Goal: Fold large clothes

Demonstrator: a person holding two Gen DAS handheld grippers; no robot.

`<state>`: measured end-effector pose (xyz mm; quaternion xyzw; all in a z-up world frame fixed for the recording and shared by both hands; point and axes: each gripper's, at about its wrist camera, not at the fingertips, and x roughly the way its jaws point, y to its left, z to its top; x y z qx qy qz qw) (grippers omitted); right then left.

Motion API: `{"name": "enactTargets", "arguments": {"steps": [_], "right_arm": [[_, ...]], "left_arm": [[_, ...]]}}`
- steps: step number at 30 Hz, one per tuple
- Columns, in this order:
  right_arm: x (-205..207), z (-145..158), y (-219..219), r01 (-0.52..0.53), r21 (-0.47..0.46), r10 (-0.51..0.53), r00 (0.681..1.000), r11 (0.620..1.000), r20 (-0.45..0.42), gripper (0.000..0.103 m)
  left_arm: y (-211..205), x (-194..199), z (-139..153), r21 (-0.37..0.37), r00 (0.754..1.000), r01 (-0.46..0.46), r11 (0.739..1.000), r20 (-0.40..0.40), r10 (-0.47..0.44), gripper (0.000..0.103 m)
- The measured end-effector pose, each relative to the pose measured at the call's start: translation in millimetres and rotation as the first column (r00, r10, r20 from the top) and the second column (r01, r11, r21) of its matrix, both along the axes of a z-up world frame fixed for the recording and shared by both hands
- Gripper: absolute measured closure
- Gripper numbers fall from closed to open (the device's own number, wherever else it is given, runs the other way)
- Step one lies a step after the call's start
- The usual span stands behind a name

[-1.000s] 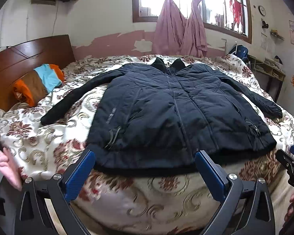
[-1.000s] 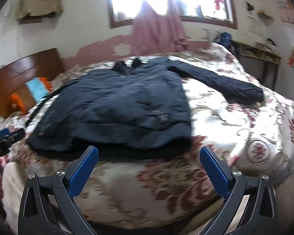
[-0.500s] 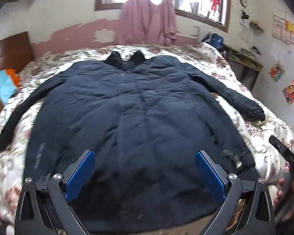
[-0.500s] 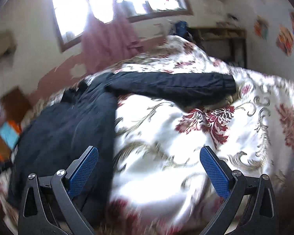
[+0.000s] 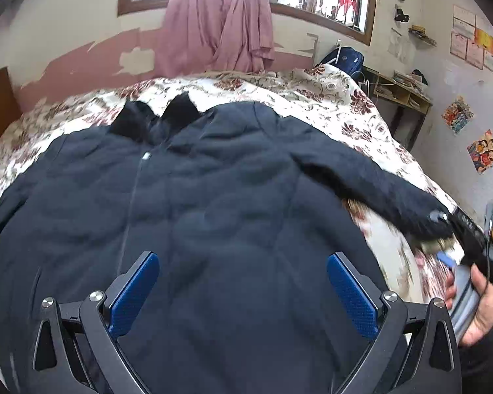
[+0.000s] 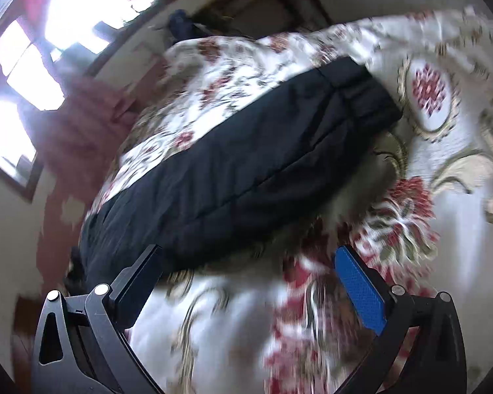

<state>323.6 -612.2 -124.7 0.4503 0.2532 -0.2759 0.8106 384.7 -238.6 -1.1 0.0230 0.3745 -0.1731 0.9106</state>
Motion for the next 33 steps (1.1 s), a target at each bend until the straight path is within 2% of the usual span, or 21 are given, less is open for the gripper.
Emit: {"name": "enactTargets", "arguments": {"steps": [2, 5, 8, 12, 15, 18, 22, 27, 31, 33], "right_arm": [[9.2, -15.6, -8.1, 0.04, 0.02, -0.04, 0.999, 0.999, 0.012, 0.001], [23.3, -36.9, -22.0, 0.026, 0.113, -0.035, 0.996, 0.993, 0.084, 0.001], [42.7, -46.6, -29.3, 0.02, 0.084, -0.029, 0.995, 0.996, 0.1, 0.001], [48.4, -58.0, -40.4, 0.06, 0.138, -0.082, 0.985, 0.989, 0.153, 0.004], [45.2, -61.7, -46.6, 0.122, 0.164, -0.149, 0.975, 0.979, 0.166, 0.027], [41.7, -67.6, -56.6, 0.189, 0.205, -0.226, 0.958, 0.96, 0.177, 0.063], [41.3, -63.0, -60.7, 0.213, 0.198, -0.254, 0.944, 0.957, 0.212, 0.088], [42.1, -32.5, -53.5, 0.199, 0.073, -0.211, 0.943, 0.977, 0.258, 0.094], [46.7, 1.9, -52.1, 0.182, -0.016, -0.168, 0.932, 0.983, 0.321, 0.096], [41.1, 21.0, -43.4, 0.164, -0.096, -0.122, 0.932, 0.982, 0.342, 0.096]], "left_arm": [[-12.3, 21.1, -1.1, -0.012, 1.0, -0.004, 1.0, -0.001, 0.004, 0.0], [-34.0, 63.7, -8.8, -0.054, 0.999, -0.028, 0.998, -0.018, 0.027, 0.0], [-48.0, 101.1, -23.2, -0.091, 0.995, -0.071, 0.993, -0.078, 0.064, 0.0], [-64.2, 137.7, -39.2, -0.117, 0.986, -0.107, 0.987, -0.138, 0.09, 0.0], [-76.4, 154.9, -48.7, -0.115, 0.982, -0.113, 0.987, -0.162, 0.093, 0.0], [-95.3, 163.7, -62.4, -0.043, 0.981, -0.093, 0.995, -0.177, 0.084, 0.0], [-104.5, 170.0, -79.2, 0.017, 0.972, -0.095, 0.995, -0.212, 0.097, 0.0], [-104.2, 171.9, -85.1, 0.009, 0.97, -0.098, 0.995, -0.225, 0.098, 0.0], [-89.9, 170.1, -76.8, -0.038, 0.964, -0.09, 0.995, -0.253, 0.078, 0.0], [-73.3, 163.1, -68.0, -0.061, 0.96, -0.102, 0.993, -0.269, 0.082, 0.001]]}}
